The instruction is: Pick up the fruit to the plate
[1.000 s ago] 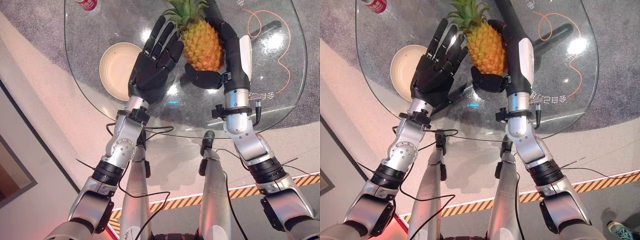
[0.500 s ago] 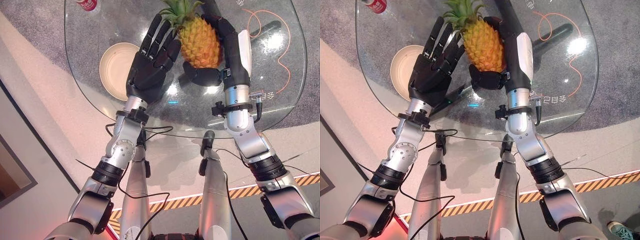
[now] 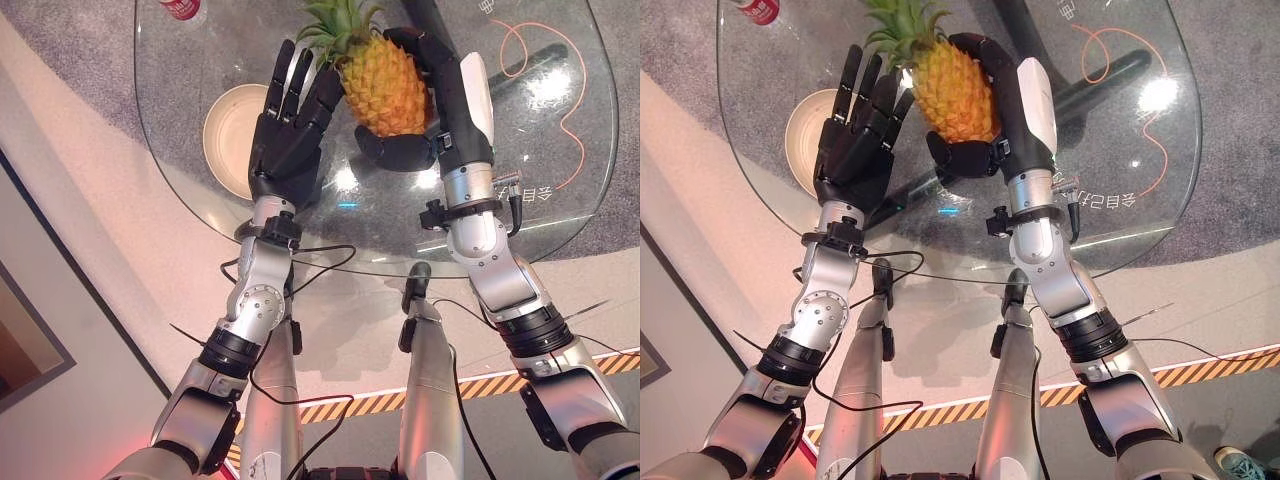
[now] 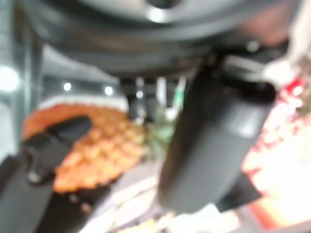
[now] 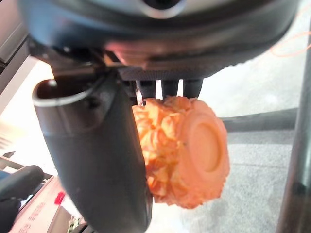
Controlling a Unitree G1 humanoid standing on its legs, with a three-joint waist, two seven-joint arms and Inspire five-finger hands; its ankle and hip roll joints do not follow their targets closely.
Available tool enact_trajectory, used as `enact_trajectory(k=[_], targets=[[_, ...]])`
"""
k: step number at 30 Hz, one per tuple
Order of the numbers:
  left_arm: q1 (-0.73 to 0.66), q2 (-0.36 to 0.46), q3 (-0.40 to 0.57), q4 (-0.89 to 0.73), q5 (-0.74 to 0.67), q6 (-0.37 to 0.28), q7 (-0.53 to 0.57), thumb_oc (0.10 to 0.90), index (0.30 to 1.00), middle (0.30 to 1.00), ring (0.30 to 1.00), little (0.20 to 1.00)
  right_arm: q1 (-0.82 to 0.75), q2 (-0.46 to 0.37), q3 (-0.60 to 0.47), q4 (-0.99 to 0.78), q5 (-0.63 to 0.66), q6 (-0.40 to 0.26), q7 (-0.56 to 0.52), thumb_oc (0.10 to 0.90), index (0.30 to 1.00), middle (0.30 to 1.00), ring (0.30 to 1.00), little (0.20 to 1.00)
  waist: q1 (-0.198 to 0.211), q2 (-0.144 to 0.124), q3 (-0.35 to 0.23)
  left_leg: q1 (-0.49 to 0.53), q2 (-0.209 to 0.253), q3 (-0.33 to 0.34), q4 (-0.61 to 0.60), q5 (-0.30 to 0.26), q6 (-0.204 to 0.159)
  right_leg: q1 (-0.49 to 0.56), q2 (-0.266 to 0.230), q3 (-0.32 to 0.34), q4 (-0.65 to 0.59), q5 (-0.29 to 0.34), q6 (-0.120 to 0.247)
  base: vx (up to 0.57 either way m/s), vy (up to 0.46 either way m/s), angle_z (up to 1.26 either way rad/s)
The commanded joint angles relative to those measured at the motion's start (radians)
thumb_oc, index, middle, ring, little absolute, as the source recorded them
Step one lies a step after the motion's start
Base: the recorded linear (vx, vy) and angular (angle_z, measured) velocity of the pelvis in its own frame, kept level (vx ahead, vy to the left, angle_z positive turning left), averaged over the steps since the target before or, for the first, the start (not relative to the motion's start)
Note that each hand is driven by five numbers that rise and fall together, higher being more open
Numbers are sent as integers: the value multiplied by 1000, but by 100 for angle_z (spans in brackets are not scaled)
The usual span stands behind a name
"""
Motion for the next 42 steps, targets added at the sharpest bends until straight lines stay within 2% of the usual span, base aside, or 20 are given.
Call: enact_trajectory(k=[1, 16, 32, 42], targets=[[-133, -5, 21, -214, 75, -126, 2, 800, 900, 900, 900, 900, -100, 13, 53, -215, -55, -103, 36, 100, 300, 300, 300, 200, 9, -25, -22, 39, -32, 1, 28, -63, 76, 56, 13, -53, -134, 106, -52, 0, 0, 0], [-135, -13, 32, -215, 157, -121, 96, 800, 900, 900, 900, 900, -106, 17, 70, -217, -58, -131, 99, 100, 300, 300, 300, 200, 11, -25, -22, 39, -31, 2, 23, -55, 72, 61, 11, -57, -140, 108, -50, 0, 0, 0], [-157, 26, 11, -205, 225, -79, 43, 800, 900, 900, 900, 900, -113, -11, 93, -219, -25, -156, 164, 100, 300, 300, 300, 200, 9, -22, -22, 40, -28, 5, 20, -50, 70, 62, 11, -55, -140, 110, -49, 0, 0, 0], [-174, 43, -2, -210, 232, -56, -17, 800, 900, 900, 900, 900, -124, -19, 104, -220, -6, -148, 185, 100, 300, 300, 300, 200, 8, -21, -22, 39, -28, 4, 20, -48, 69, 60, 11, -54, -141, 112, -48, 0, 0, 0]])
